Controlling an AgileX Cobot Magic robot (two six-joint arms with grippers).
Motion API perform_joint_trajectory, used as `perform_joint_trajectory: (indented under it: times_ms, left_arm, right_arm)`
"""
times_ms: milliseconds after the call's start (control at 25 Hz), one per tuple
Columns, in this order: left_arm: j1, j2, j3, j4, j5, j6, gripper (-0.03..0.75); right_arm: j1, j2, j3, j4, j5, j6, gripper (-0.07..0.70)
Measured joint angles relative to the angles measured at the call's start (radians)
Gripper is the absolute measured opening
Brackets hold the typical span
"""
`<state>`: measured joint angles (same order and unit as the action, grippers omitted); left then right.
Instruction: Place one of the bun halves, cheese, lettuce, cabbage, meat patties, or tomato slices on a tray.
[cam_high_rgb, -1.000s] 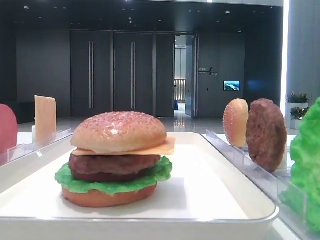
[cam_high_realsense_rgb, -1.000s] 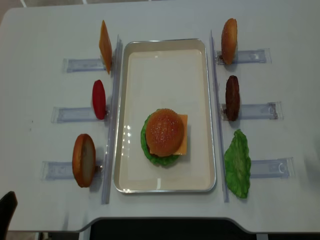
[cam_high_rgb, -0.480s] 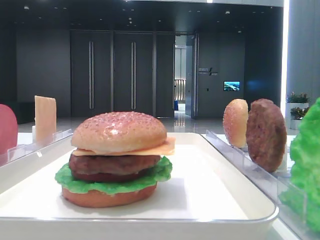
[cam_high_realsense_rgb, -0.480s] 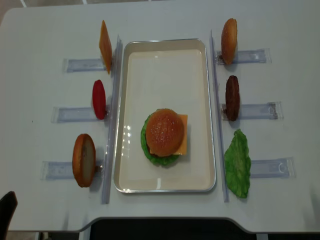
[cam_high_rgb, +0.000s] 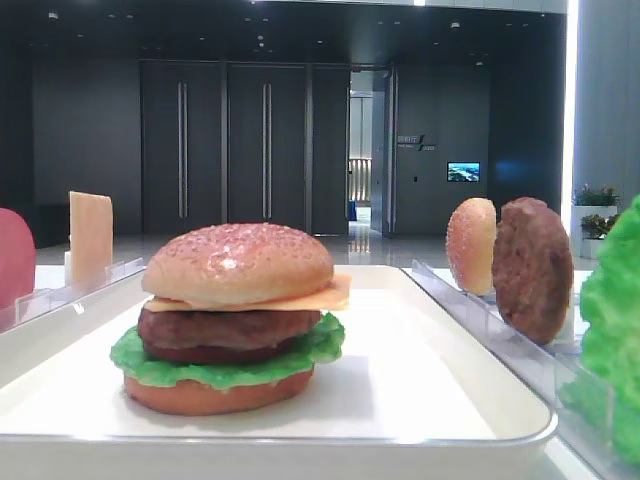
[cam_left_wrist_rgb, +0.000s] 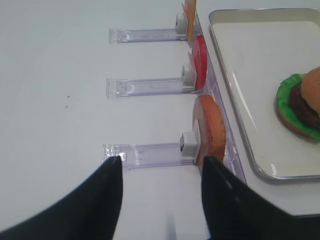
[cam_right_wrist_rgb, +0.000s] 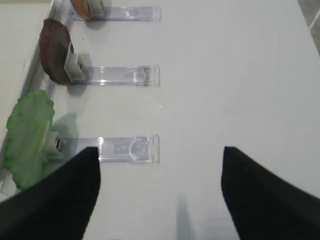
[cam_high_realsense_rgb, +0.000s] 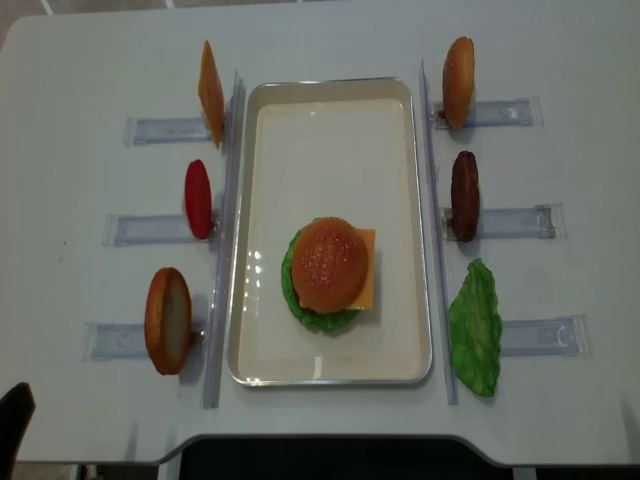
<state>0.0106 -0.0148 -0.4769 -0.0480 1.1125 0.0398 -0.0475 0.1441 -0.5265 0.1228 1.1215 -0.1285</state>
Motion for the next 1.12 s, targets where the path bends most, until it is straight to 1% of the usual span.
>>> perform_joint_trajectory:
  times_ms: [320, 440, 1120]
  left_arm:
    - [0.000, 0.000, 0.000, 0.000, 0.000, 0.000, 0.391]
    - [0.000, 0.000, 0.000, 0.000, 0.000, 0.000, 0.391]
    - [0.000, 0.000, 0.000, 0.000, 0.000, 0.000, 0.391]
  right_arm:
    - [0.000, -0.149, 0.005, 0.000, 0.005, -0.004, 0.487]
    - [0.000, -0.151, 0.017, 0.000, 0.013, -0.004, 0.487]
    - [0.000, -0.152, 0.020, 0.000, 0.013, -0.003, 0.487]
